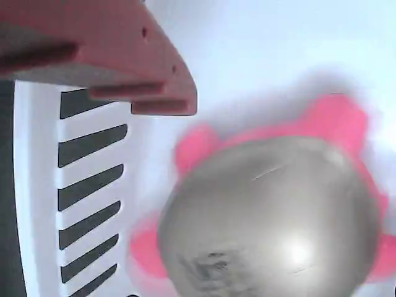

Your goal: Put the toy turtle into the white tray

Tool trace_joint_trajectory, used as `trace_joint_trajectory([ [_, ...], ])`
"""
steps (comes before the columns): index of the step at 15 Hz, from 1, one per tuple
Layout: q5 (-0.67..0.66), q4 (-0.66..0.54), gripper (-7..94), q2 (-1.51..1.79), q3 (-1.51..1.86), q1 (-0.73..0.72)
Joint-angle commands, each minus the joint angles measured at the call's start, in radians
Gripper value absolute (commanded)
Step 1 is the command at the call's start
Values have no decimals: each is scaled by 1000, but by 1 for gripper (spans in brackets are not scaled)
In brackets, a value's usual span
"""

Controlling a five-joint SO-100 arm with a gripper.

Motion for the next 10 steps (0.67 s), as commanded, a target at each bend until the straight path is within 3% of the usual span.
trace_joint_trajectory([
  [1,12,6,67,55,-14,-14],
  [3,18,44,67,97,-21,-14],
  [4,15,46,56,146,5,-12],
  [6,20,17,16,258,118,-5],
  [7,20,15,4,313,183,0],
  [10,-3,-64,0,535,474,44],
])
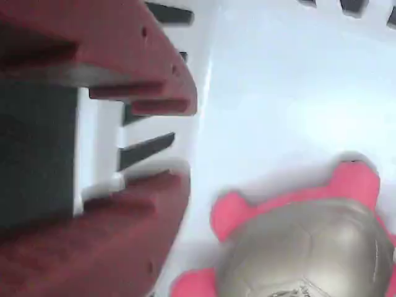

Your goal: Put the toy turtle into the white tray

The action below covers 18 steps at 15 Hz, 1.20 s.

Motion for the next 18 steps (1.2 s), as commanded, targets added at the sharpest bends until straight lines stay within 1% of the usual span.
trace_joint_trajectory([
  [1,-26,-127,0,364,295,60],
  [2,-49,-199,-1,497,442,100],
  [3,-74,-232,-1,620,549,144],
  [5,-123,-245,-1,825,713,239],
  [8,-198,-321,-1,1127,1023,379],
  [10,-215,-331,-1,1276,1192,442],
  [12,-202,-356,-1,1436,1365,474],
  [15,-210,-388,-1,1675,1626,479],
  [18,-210,-356,-1,1859,1784,482],
])
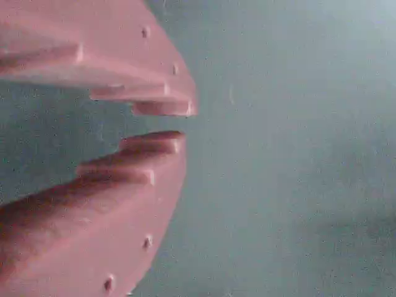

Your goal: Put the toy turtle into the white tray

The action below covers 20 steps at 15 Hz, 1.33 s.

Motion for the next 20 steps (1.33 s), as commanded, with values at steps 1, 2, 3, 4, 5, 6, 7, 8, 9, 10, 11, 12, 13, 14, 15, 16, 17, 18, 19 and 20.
trace_joint_trajectory([
  [1,14,40,-1,153,64,-20],
  [2,18,52,-1,201,94,-23],
  [3,20,67,-1,244,110,-25],
  [4,21,75,-1,279,127,-21],
  [5,25,86,-1,324,150,-21],
  [6,32,98,-1,376,179,-26],
  [7,43,106,-1,437,216,-31],
  [8,51,107,-1,483,252,-32],
  [9,51,120,-1,515,275,-32],
  [10,54,132,-1,523,276,-29],
  [11,49,137,-1,523,275,-28],
  [12,43,141,-1,523,275,-29],
  [13,43,143,-1,523,275,-28],
  [14,54,143,-1,523,275,-12],
  [15,57,143,0,523,275,-5],
  [16,54,143,1,523,276,-5],
  [17,54,143,1,523,276,-5],
  [18,54,143,1,523,276,-5],
  [19,54,143,1,523,276,-5],
  [20,54,143,1,523,276,-5],
])
